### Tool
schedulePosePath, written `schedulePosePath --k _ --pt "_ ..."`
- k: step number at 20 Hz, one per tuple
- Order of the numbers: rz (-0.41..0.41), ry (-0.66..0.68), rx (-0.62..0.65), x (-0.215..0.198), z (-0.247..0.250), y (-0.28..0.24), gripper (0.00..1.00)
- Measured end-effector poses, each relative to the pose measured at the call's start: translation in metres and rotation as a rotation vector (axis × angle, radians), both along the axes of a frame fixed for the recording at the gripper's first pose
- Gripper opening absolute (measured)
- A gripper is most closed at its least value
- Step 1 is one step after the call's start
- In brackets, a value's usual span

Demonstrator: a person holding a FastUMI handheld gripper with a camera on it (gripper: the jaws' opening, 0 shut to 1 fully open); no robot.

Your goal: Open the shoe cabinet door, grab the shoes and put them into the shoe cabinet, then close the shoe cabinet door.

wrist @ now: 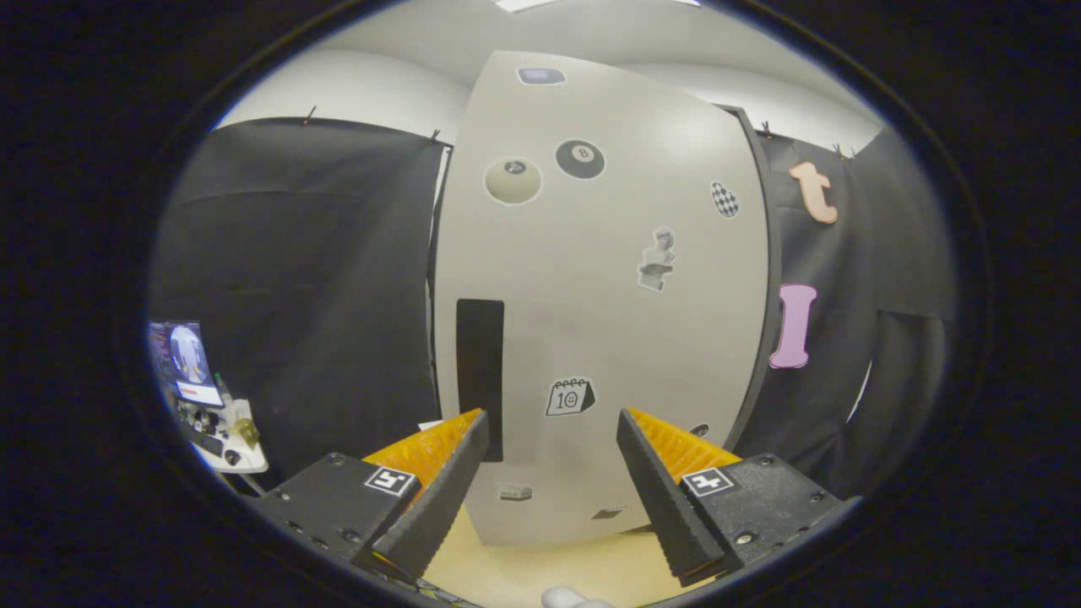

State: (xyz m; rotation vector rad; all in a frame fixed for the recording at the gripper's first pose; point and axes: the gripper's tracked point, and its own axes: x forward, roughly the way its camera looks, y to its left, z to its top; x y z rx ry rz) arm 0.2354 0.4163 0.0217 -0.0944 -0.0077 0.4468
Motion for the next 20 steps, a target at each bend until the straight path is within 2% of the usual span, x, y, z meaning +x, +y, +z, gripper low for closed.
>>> schedulePosePath --k 6,14,20 --pt "-0.081 0.036 0.06 -0.002 0.0 0.004 1.0" --pt "-0.255 0.029 0.112 -0.024 0.004 -0.021 1.0" --pt "-0.375 0.027 0.113 -0.069 -0.003 -0.056 1.0"
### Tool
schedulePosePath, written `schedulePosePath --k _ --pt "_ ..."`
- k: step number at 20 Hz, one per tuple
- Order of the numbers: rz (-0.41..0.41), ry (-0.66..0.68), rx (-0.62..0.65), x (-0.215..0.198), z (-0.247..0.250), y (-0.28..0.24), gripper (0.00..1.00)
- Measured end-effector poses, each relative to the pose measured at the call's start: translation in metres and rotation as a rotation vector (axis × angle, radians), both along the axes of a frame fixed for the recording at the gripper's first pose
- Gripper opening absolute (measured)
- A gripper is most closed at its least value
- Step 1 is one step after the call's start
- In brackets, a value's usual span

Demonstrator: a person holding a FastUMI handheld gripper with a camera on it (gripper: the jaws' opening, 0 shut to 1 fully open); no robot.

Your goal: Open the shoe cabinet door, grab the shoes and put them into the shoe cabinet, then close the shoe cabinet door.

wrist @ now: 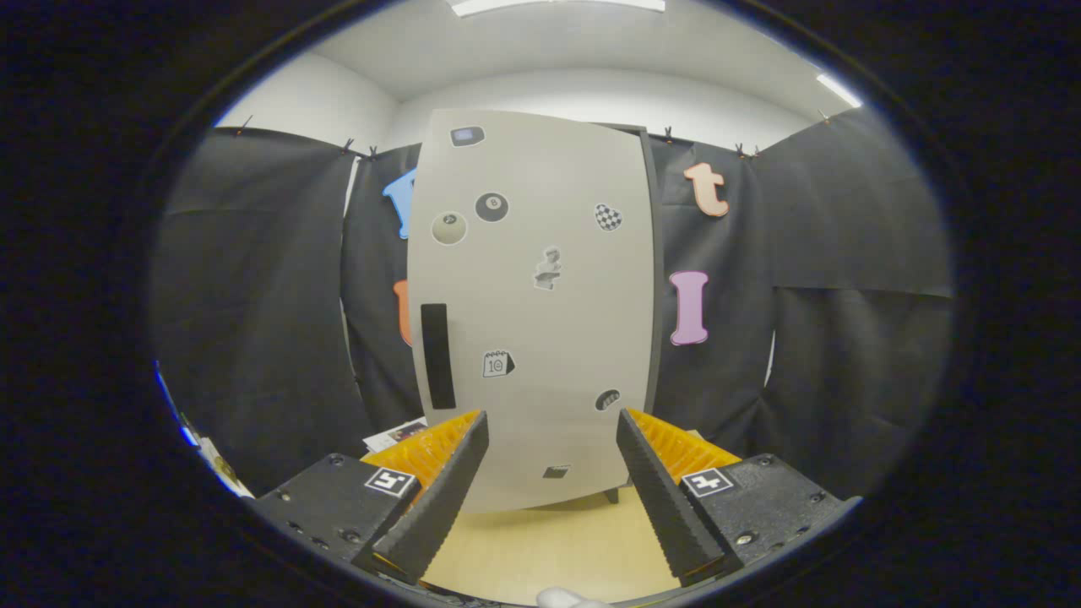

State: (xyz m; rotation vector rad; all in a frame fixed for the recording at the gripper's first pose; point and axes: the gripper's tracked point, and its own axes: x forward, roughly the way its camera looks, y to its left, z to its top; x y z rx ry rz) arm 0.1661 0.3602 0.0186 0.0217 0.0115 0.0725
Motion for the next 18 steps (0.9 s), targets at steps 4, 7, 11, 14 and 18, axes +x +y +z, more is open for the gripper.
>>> schedulePosePath --k 4,7,11,14,18 --pt "-0.05 0.003 -0.003 -0.021 -0.005 -0.015 1.0" --pt "-0.062 0.01 -0.008 -0.03 -0.008 -0.019 0.99" --pt "-0.062 0.005 -0.015 -0.038 -0.007 -0.021 1.0" --pt "-0.057 0.002 -0.02 -0.041 -0.007 -0.021 1.0" --pt "-0.058 -0.006 -0.022 -0.044 -0.004 -0.022 0.99"
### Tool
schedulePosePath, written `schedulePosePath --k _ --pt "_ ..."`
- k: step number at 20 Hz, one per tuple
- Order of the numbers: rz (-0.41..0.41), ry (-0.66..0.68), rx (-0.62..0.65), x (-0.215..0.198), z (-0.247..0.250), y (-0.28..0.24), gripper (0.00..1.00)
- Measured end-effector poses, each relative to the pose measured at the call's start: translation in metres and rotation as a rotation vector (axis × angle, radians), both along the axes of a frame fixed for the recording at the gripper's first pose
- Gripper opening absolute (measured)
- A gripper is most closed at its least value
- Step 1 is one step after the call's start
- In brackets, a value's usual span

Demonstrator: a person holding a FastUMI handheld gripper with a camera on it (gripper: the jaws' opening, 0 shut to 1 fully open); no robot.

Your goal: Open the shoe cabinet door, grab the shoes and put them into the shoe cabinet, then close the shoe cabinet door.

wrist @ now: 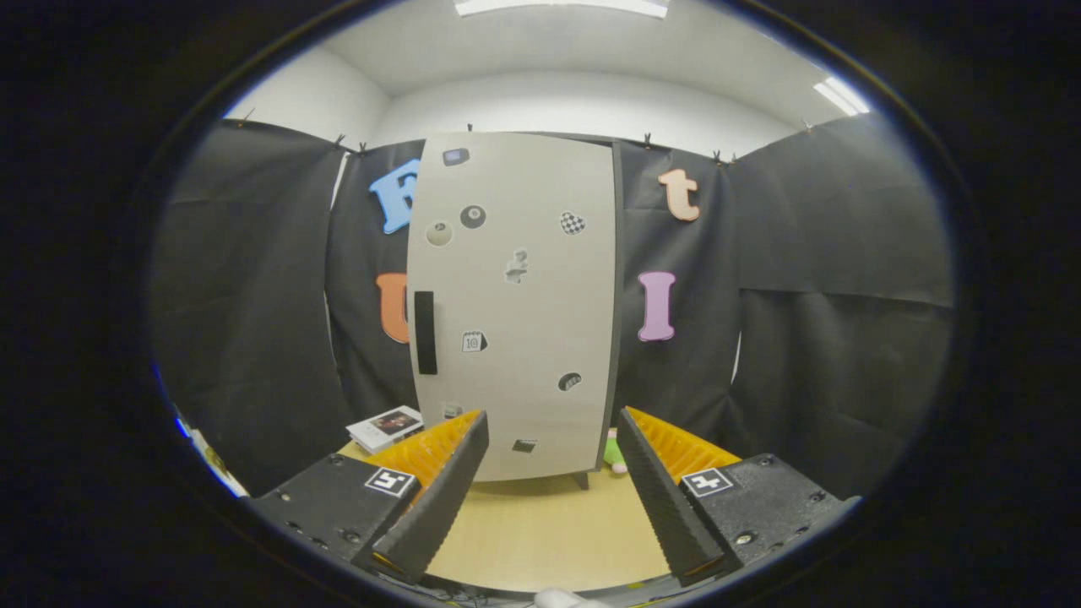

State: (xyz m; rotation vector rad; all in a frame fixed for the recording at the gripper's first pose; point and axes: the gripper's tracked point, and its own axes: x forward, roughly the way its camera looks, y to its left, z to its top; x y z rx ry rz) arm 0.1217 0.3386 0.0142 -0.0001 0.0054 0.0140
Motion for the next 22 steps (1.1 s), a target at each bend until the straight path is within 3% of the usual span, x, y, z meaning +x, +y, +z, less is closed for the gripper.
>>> schedulePosePath --k 22 --pt "0.028 0.004 -0.006 0.023 0.005 0.006 1.0"
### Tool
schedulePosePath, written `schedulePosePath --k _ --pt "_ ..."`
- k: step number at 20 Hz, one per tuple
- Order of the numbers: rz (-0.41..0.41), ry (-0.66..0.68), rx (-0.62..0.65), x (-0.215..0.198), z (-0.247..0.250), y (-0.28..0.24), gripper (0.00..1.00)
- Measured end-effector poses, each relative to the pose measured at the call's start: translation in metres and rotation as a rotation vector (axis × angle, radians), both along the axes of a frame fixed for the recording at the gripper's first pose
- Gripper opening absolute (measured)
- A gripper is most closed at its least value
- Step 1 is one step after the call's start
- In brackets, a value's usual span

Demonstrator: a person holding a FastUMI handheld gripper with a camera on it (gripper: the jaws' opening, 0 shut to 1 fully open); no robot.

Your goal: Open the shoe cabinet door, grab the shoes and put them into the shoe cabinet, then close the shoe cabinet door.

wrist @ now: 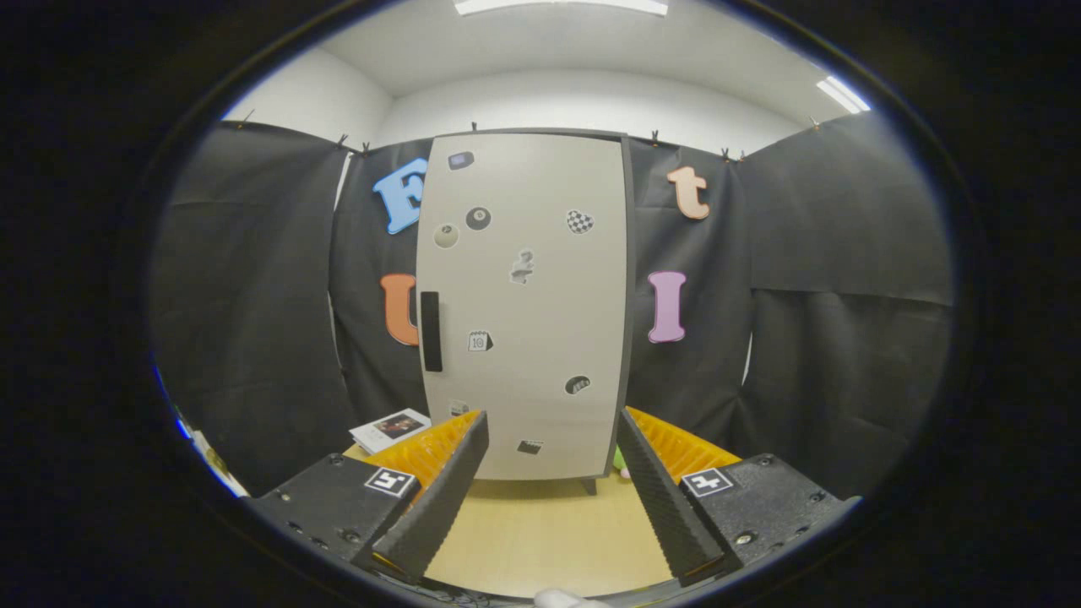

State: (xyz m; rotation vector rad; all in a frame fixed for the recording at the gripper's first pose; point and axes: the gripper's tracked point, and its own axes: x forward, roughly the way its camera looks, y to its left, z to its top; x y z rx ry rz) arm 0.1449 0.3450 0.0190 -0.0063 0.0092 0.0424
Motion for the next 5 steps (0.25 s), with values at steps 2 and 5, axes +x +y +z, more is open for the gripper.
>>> schedulePosePath --k 2,5 --pt "0.0 0.0 -0.008 0.002 -0.0003 0.0008 1.0" --pt "0.006 0.007 -0.002 0.0042 -0.0017 0.0032 0.99"
